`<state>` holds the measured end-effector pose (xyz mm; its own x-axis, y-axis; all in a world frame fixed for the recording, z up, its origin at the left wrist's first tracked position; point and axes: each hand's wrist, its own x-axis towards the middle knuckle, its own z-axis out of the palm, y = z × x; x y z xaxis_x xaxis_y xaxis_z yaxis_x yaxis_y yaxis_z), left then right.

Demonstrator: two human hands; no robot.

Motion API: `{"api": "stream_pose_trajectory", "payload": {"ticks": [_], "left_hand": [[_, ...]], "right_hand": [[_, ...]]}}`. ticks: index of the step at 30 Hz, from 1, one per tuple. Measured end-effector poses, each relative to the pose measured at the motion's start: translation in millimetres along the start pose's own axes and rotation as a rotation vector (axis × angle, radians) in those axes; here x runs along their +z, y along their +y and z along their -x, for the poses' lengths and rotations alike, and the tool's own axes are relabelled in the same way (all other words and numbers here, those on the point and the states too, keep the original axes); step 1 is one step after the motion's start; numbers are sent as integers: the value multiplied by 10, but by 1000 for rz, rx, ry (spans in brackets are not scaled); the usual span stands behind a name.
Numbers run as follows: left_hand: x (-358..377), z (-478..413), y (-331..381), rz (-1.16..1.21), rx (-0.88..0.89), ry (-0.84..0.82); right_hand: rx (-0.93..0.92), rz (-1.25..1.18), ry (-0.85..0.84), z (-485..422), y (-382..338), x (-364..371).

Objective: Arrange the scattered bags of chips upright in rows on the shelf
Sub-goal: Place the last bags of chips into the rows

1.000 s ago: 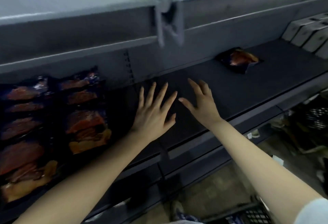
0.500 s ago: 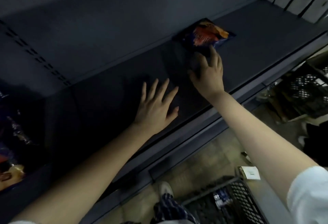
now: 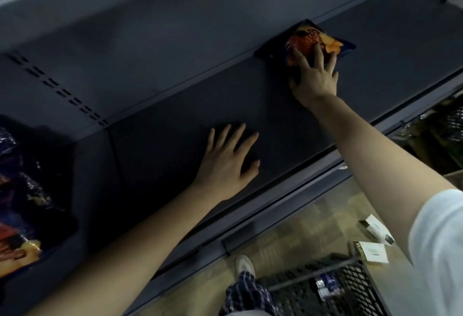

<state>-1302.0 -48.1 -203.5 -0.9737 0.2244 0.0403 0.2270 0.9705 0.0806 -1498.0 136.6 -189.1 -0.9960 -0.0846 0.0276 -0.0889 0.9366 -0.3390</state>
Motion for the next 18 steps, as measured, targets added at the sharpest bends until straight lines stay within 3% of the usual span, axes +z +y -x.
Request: {"api": "stream_pose_trajectory", "payload": {"ticks": [7, 12, 18], "left_hand": [[6, 8, -6, 29, 21, 3], [24, 19, -12, 59, 10, 31], [20, 25, -17, 53, 15, 28]], "right_hand": [[8, -66, 24, -44, -23, 1], [-44, 22, 44, 17, -56, 18], [18, -7, 12, 141, -137, -4]]}}
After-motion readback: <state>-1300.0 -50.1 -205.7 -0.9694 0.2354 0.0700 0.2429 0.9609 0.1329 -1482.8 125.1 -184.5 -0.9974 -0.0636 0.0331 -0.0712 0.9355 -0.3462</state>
